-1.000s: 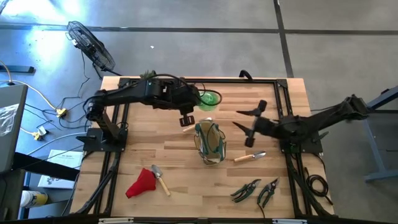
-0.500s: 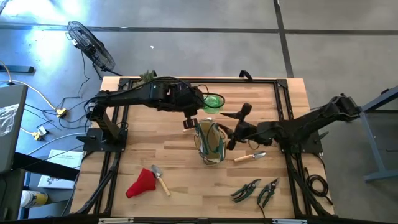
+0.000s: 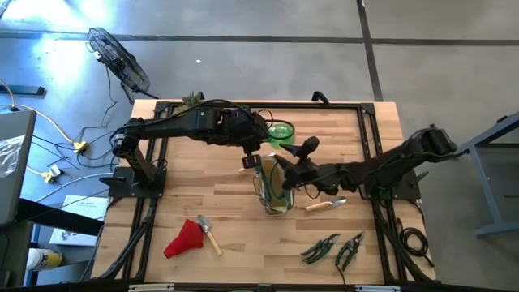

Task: Pick & Place Garden tools in Gardening bag
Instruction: Put the green spray bottle into the light brown gardening bag

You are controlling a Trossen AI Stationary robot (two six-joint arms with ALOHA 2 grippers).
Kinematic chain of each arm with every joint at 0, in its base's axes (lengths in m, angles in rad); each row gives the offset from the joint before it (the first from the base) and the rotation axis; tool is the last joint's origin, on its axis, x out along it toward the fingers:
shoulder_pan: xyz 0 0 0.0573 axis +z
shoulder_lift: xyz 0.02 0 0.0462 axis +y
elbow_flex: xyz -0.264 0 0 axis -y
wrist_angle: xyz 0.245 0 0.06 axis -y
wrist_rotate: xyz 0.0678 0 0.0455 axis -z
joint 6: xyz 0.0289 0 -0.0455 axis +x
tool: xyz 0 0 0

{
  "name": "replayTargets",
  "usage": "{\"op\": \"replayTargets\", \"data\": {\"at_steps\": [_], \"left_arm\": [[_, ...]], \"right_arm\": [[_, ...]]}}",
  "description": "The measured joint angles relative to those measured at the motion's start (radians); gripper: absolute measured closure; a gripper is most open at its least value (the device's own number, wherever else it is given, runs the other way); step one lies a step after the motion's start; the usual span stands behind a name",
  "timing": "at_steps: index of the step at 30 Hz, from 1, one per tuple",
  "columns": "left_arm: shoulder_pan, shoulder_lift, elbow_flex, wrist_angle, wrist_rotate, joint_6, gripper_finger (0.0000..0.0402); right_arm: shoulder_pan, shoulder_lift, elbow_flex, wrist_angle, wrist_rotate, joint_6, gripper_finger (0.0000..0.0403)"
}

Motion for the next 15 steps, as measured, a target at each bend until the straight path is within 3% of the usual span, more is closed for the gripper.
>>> {"op": "replayTargets", "data": {"at_steps": [15], "left_arm": [[0.0,0.0,0.0,0.035,0.017,-0.012,0.032]], "right_arm": [[-0.05,0.009,0.0,0.059,-0.061,-0.001,0.0203]]}}
